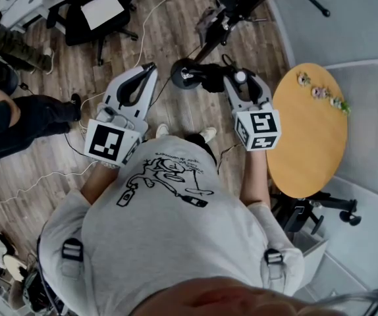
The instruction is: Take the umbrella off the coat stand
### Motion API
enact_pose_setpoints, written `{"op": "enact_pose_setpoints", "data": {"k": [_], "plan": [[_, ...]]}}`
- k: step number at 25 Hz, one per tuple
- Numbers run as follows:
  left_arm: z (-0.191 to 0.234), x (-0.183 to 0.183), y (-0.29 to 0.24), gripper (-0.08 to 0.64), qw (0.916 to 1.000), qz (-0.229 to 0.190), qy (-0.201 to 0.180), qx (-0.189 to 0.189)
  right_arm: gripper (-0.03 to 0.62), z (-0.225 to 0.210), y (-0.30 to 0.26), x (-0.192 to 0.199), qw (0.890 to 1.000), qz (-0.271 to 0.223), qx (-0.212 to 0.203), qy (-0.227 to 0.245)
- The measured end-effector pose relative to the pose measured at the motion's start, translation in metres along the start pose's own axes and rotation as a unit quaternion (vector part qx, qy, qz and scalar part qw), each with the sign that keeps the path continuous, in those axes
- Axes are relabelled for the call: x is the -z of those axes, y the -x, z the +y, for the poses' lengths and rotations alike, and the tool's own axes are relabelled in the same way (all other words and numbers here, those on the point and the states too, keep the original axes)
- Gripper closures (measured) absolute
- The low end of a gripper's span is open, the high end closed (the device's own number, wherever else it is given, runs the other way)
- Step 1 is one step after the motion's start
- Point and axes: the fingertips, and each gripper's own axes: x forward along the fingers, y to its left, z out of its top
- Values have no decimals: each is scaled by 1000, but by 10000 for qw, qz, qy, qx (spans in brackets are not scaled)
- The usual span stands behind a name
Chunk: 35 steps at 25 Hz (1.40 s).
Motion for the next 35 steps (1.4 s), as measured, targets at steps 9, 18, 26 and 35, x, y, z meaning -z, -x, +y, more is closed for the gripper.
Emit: {"op": "enact_pose_setpoints", "data": {"k": [9, 18, 26, 35], "plan": [[1, 1, -5, 552, 10000, -1, 53, 26, 377, 23, 34, -25, 9998, -20, -114, 145], [-2, -1, -12, 552, 9999, 18, 12, 114, 377, 37, 61, -47, 9996, -110, -227, 123], [-2, -1, -15, 552, 9999, 35, -9, 160, 376, 40, 70, -57, 9994, -170, -281, 86], [0, -3, -17, 552, 9999, 28, -4, 171, 376, 41, 68, -58, 9993, -148, -333, 78]]}}
